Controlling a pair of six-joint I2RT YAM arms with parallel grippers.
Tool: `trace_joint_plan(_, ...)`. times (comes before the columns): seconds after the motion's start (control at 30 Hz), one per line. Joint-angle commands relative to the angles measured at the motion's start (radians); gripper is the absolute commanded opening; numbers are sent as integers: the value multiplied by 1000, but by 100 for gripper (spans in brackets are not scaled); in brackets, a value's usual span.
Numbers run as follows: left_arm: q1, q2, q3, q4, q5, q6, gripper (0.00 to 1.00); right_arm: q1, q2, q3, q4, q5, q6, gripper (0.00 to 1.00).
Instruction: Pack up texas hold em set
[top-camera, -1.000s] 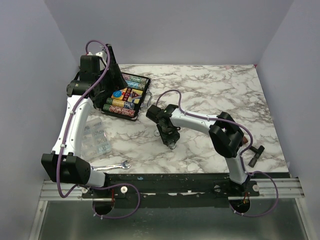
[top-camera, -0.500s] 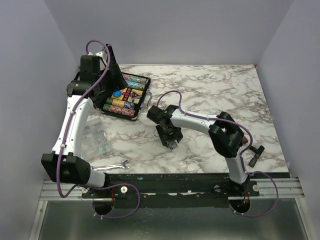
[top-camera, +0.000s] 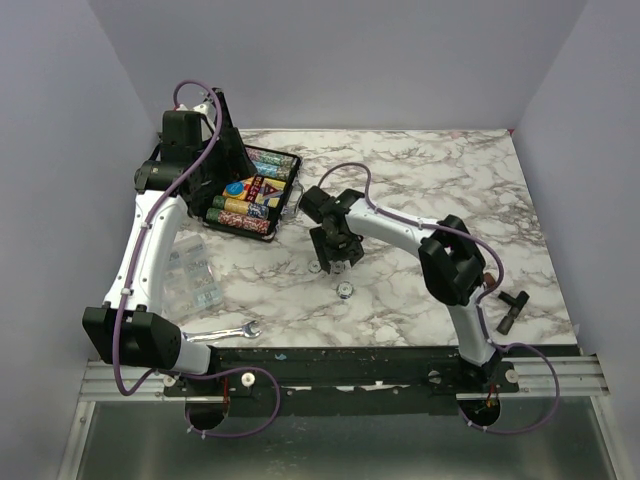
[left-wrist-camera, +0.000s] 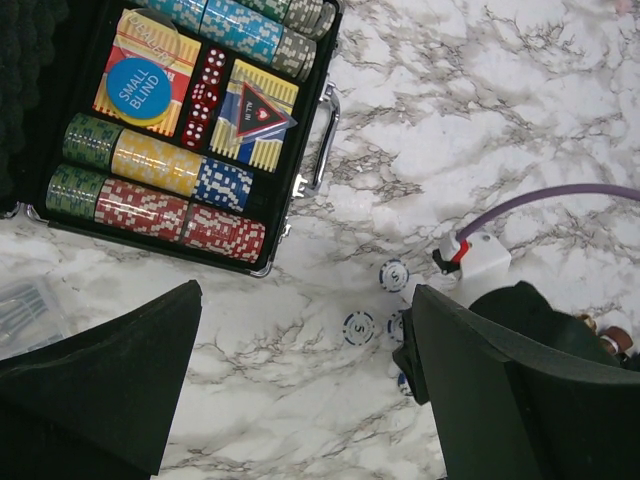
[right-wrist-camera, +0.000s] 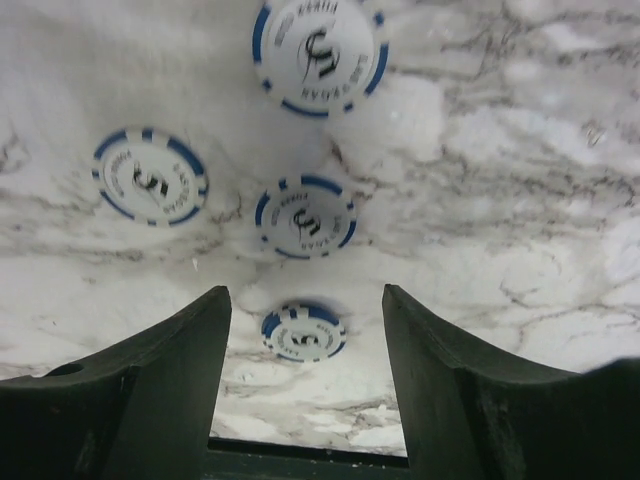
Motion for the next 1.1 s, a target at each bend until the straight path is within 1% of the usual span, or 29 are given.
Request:
trace_joint_plan(0.0, -9, -15, -10, 16, 21, 12, 86, -33, 83, 82, 2, -47, -62, 65)
trace_joint_plan(0.17, -9, -16, -8, 16, 25, 12, 86, -66, 126, 119, 0, -65, -88, 65)
trace_joint_plan(0.4, -8, -18, -8, 17, 35, 11, 86, -68, 175, 171, -24, -85, -102, 64)
trace_joint_plan(0.8, -8, -16, -8, 18, 43, 9, 86, -68, 157, 101, -8, -116, -106, 60)
trace_joint_plan(0.9, -9, -16, -9, 18, 42, 9, 86, -67, 174, 105, -14, -109, -106, 57)
trace_joint_plan(1.07, -9, -10, -8, 16, 40, 11, 86, -62, 177, 109, -21, -108, -102, 56)
